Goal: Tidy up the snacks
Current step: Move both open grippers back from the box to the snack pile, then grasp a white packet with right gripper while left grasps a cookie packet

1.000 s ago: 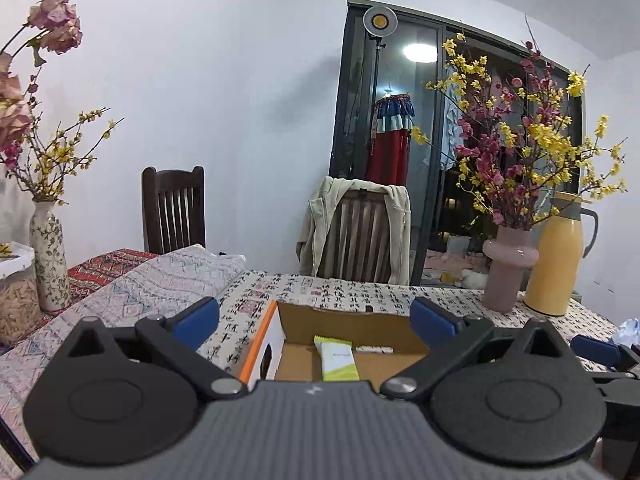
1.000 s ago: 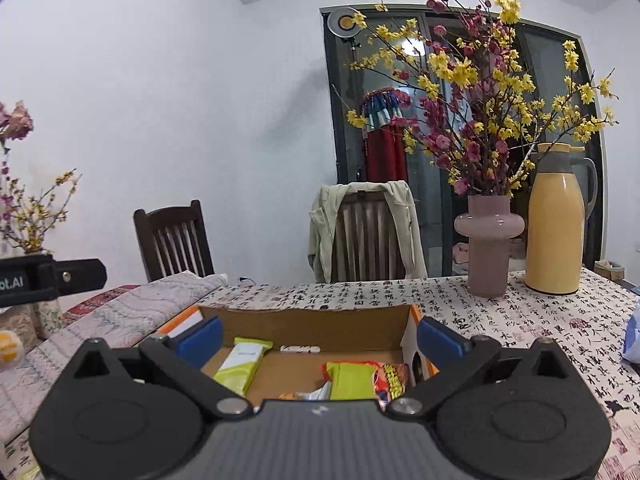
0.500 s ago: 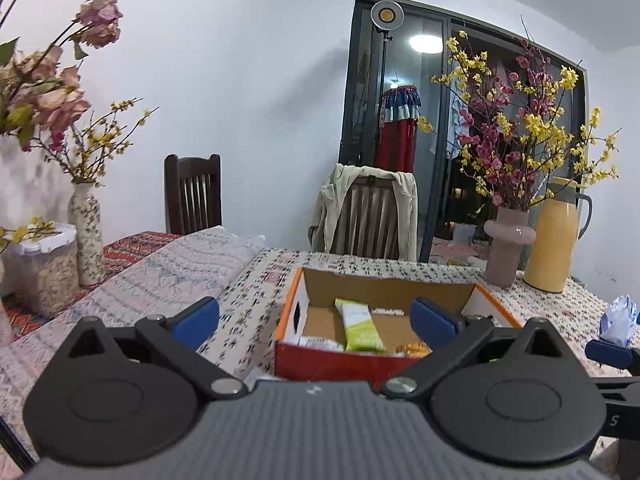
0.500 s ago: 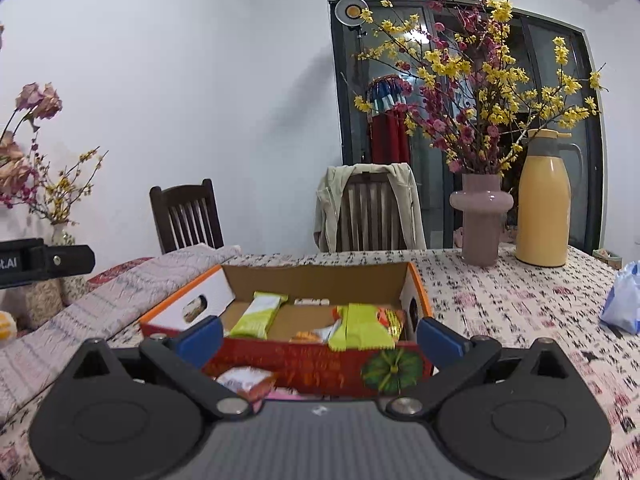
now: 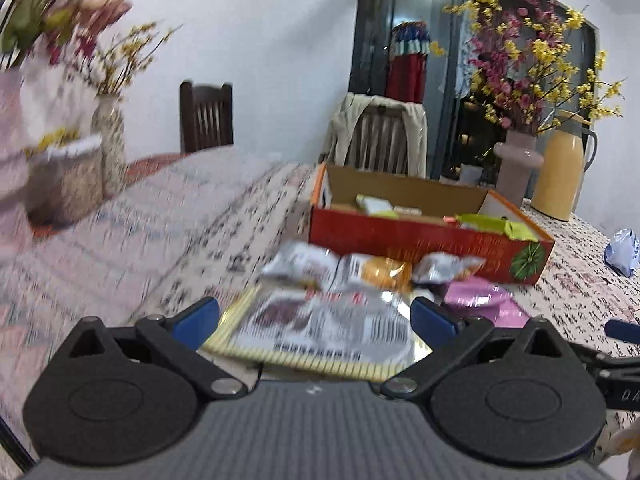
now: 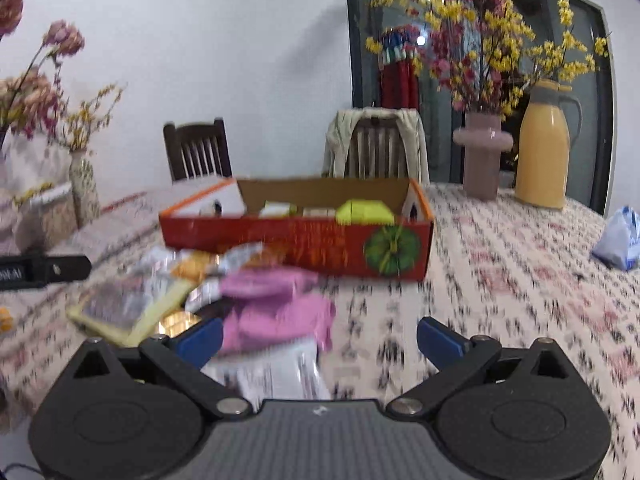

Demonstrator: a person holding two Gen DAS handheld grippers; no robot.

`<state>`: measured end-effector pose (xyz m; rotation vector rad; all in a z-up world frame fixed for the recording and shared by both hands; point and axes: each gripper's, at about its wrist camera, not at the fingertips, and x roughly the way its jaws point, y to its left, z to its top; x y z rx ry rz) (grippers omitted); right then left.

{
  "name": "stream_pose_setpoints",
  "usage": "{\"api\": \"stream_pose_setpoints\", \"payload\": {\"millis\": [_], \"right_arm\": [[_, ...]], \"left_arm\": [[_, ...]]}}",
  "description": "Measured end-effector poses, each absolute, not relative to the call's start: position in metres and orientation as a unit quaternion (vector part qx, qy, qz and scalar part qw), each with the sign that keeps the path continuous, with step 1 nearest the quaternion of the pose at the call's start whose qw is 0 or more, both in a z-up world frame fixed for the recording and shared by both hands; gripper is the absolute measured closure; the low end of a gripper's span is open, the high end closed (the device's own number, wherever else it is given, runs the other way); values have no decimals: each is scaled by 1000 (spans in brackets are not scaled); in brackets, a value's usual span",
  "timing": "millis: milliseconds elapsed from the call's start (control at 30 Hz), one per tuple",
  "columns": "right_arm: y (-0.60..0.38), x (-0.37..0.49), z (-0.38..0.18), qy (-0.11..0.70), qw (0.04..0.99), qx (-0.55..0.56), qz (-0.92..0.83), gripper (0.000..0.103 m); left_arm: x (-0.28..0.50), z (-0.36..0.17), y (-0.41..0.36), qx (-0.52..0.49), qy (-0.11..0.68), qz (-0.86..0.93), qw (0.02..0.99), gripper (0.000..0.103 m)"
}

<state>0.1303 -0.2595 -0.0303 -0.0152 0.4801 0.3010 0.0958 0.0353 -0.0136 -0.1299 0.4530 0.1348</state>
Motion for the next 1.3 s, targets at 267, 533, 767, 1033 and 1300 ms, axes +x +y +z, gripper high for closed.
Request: {"api": "stream_pose_setpoints", "payload": {"millis": [267, 533, 767, 1033, 1300], "right_arm": [[-256, 130, -47, 271, 952, -18, 143, 1], [-254, 136, -53, 278, 946, -9, 166, 27], [-254, 134, -56, 274, 945, -8, 178, 55], [-269, 118, -45, 231, 959, 3, 167, 56], [-292, 113, -47, 217, 963, 23, 158, 56]], "left_arm": [[85, -19, 30, -68, 241, 56, 966, 0], [85, -22, 19, -64, 253, 45, 964, 0], [87, -24, 13, -67, 266, 37, 961, 0], [92, -24, -10, -59, 289, 19, 955, 0], [103, -27, -43, -46, 316, 11, 948, 0]]}}
